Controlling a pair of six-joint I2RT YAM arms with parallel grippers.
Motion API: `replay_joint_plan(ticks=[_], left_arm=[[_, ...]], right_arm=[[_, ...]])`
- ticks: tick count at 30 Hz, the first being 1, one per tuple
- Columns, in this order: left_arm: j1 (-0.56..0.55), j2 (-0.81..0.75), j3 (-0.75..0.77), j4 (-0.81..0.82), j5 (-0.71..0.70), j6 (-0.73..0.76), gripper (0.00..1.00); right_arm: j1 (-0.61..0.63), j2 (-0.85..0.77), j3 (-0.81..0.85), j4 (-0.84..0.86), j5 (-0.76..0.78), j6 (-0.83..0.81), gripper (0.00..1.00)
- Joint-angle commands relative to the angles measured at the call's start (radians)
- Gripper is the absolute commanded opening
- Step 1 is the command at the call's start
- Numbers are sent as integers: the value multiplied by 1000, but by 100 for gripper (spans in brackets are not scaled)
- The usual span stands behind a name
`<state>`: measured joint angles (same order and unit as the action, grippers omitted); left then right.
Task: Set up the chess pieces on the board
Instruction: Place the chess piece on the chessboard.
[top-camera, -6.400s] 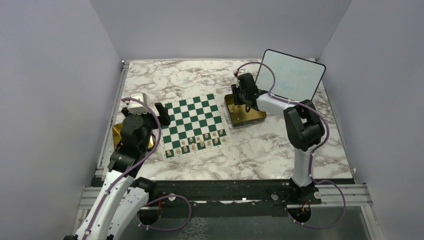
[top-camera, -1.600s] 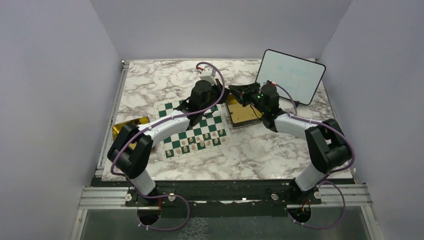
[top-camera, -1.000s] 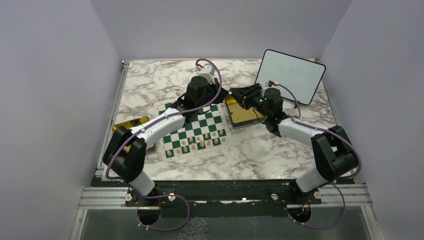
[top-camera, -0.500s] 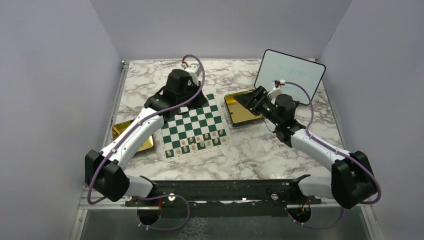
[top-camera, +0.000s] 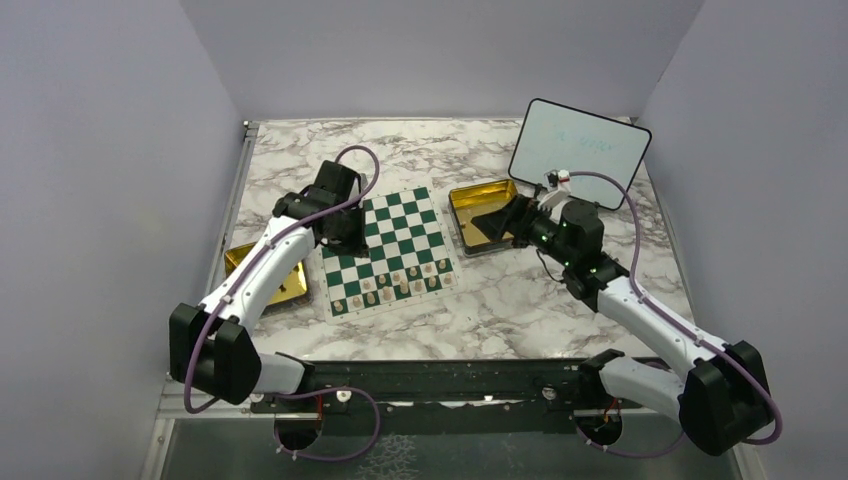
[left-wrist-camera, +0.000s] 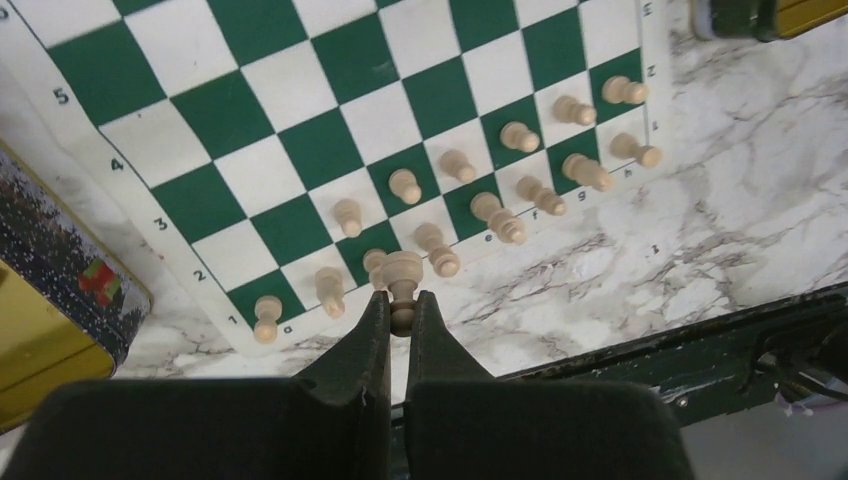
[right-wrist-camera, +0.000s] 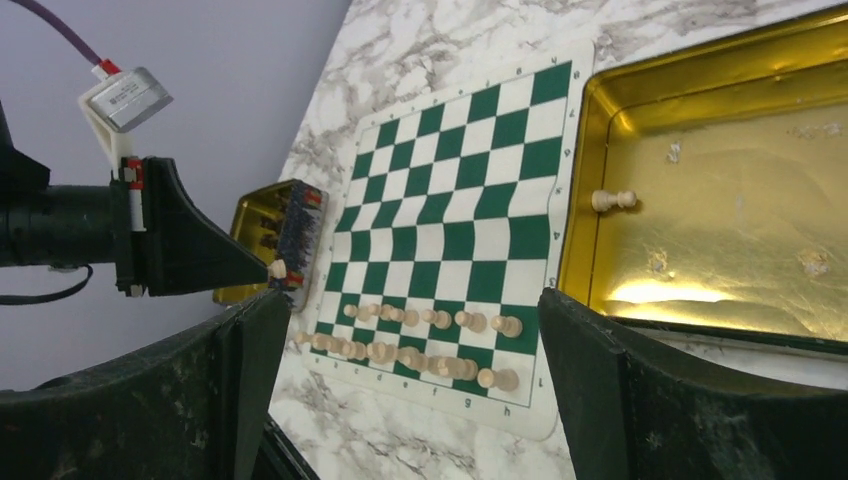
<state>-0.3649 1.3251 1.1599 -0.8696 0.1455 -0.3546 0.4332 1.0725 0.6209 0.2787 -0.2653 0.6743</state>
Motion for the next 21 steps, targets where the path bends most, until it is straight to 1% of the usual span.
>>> replay_joint_plan(ticks=[1, 4, 8, 16, 21], left_arm=[[11, 37, 1, -91, -40, -29, 0], [17, 71, -2, -122, -69, -15, 0], [31, 111, -35, -134, -75, 3, 0], [74, 167, -74, -115, -62, 42, 0], [111, 181, -104, -85, -26, 66, 0]], right_arm=[[6, -3, -43, -45, -43, -47, 100], [6, -4, -52, -44, -46, -42, 100], [6, -16, -49, -46, -46, -48, 100], [7, -33, -38, -54, -33, -62, 100], [6, -40, -39, -65, -32, -70, 100]])
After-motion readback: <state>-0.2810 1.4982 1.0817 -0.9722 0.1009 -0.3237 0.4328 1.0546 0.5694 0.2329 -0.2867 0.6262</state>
